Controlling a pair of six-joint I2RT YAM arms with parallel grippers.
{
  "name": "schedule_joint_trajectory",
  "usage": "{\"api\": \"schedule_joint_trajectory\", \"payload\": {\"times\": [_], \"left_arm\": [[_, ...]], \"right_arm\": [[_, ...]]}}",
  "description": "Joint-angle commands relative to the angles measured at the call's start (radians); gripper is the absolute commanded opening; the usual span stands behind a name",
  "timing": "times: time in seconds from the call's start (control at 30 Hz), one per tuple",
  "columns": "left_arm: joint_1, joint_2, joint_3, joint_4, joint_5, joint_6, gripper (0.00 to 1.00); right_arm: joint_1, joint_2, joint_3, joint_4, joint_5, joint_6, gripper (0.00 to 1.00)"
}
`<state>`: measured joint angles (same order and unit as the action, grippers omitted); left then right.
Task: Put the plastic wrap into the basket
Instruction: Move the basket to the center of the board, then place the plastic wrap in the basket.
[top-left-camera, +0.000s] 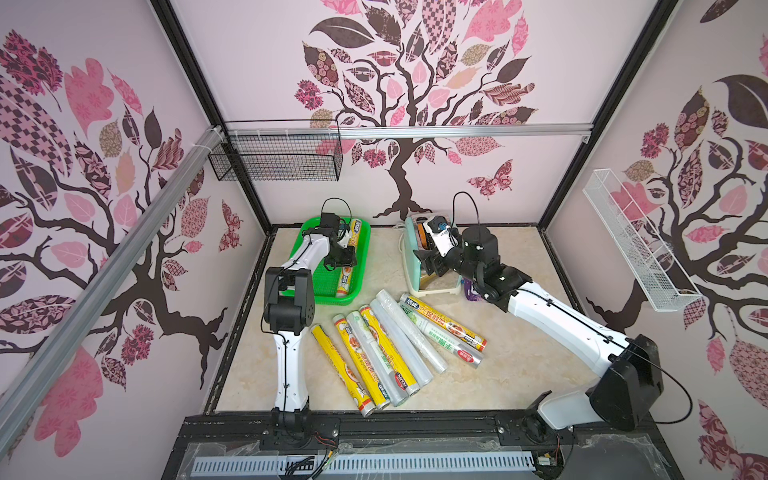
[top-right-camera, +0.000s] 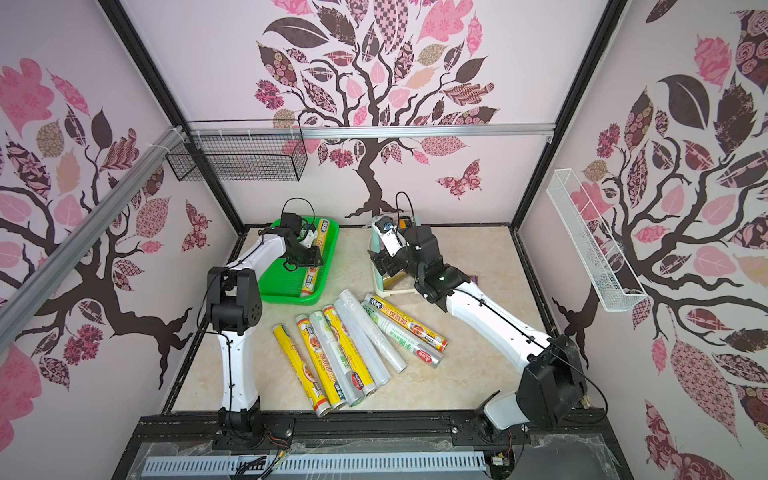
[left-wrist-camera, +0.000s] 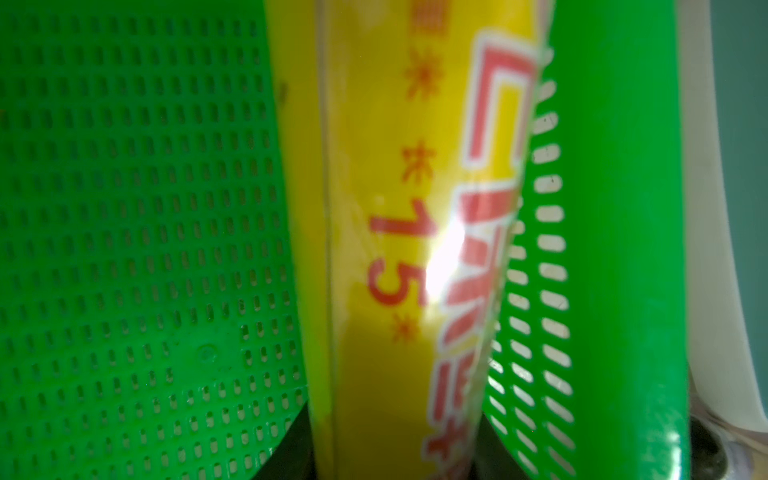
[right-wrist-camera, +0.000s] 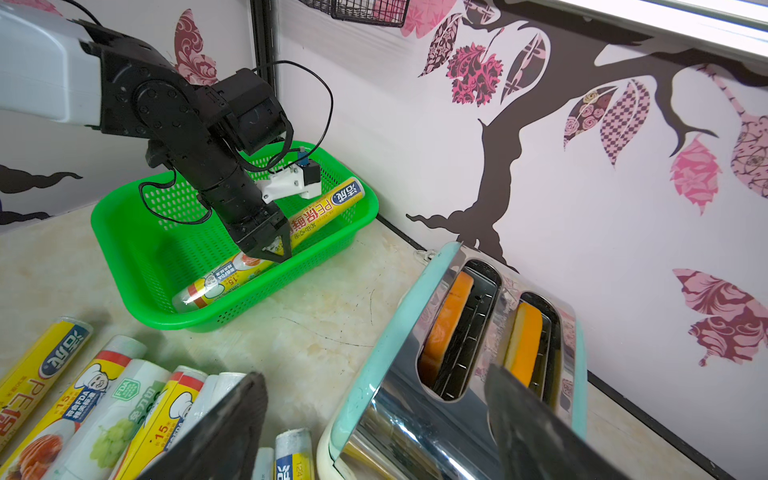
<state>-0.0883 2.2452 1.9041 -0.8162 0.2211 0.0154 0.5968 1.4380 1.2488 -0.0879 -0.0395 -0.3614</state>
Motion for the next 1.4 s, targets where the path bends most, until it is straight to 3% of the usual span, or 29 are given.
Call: {"api": "schedule_joint_trajectory", "payload": {"times": [0.0,0.23,0.83,1.0,1.37], "left_arm": [[0.008,-0.039,0.068,-0.041,-0.028,-0.026,0.39],[0.076,-0.074,0.067,-0.143,0.053,-0.099,0.39],[0.056,0.084,0.140,-0.186,-0.287,0.092,0.38],[0.074,0.077,0.130,-0.165,-0.338,0.111,0.39],[0.088,0.087,0.118,-0.119,-0.504,0.100,0.47]], "right_arm": [[-0.006,-0.034,0.017,-0.011,-0.001,-0.011,0.85],[-0.007,-0.031,-0.001,-0.001,-0.023,-0.006,0.85],[-0.007,-0.052,-0.033,-0.031,-0.030,0.071,0.84],[-0.006,-0.047,-0.017,-0.097,-0.092,0.087,0.84],[-0.004,-0.040,-0.014,-0.149,-0.078,0.111,0.84]]}}
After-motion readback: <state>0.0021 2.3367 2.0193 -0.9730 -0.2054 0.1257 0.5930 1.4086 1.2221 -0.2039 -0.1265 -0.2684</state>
